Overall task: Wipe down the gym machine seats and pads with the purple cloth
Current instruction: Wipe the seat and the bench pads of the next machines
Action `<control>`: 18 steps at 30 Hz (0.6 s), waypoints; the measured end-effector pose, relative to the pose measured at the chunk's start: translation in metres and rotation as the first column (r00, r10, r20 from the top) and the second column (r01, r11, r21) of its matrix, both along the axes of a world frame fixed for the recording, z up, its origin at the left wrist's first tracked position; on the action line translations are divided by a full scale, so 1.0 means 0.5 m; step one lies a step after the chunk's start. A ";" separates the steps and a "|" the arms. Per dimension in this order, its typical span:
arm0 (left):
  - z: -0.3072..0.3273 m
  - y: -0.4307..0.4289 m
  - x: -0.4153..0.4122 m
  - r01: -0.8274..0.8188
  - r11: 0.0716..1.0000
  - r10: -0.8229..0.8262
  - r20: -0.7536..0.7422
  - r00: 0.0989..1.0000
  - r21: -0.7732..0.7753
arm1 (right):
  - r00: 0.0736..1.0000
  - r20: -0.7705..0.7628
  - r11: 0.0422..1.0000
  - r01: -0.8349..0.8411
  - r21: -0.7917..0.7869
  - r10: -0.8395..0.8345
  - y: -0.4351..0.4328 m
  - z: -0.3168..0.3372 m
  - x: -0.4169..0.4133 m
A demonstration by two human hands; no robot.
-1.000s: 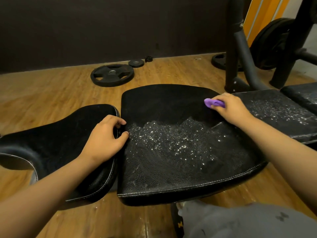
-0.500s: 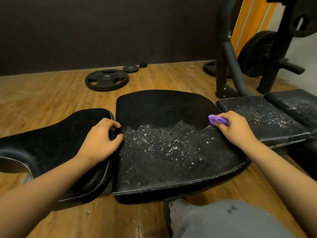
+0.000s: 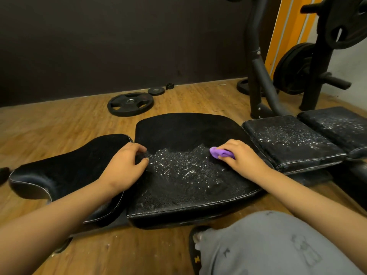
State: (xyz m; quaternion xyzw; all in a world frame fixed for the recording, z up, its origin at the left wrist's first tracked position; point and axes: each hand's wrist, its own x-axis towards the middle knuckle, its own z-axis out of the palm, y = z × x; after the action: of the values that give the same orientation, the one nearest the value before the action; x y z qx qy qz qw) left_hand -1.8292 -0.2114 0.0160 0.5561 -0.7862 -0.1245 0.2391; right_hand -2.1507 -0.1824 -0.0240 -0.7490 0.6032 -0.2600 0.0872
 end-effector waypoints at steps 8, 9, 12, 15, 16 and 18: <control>-0.053 0.108 -0.038 -0.078 0.997 0.077 -0.111 0.991 -0.005 | 0.983 -0.027 0.973 0.182 0.145 -0.180 0.006 0.031 -0.174; -0.070 0.125 -0.040 -0.120 0.992 0.116 -0.111 0.987 -0.034 | 0.980 -0.027 0.960 0.201 0.197 -0.199 0.008 0.036 -0.186; -0.113 0.176 -0.052 -0.247 0.959 0.221 -0.180 0.958 -0.141 | 0.963 -0.018 0.923 0.264 0.281 -0.270 0.024 0.043 -0.192; -0.135 0.195 -0.063 -0.340 0.924 0.281 -0.291 0.915 -0.177 | 0.948 -0.119 0.939 0.310 0.152 -0.294 0.049 0.041 -0.153; -0.138 0.195 -0.065 -0.358 0.918 0.289 -0.326 0.900 -0.173 | 0.948 -0.115 0.943 0.311 0.115 -0.298 0.061 0.041 -0.130; -0.139 0.195 -0.071 -0.389 0.904 0.301 -0.380 0.874 -0.179 | 0.959 -0.059 0.956 0.282 0.080 -0.278 0.082 0.033 -0.071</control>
State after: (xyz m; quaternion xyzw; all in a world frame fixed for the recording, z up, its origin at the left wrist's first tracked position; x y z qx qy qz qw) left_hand -1.8648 -0.1140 -0.0533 0.6233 -0.6286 -0.0748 0.4591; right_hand -2.1862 -0.1412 -0.0074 -0.6575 0.7158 -0.2252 0.0682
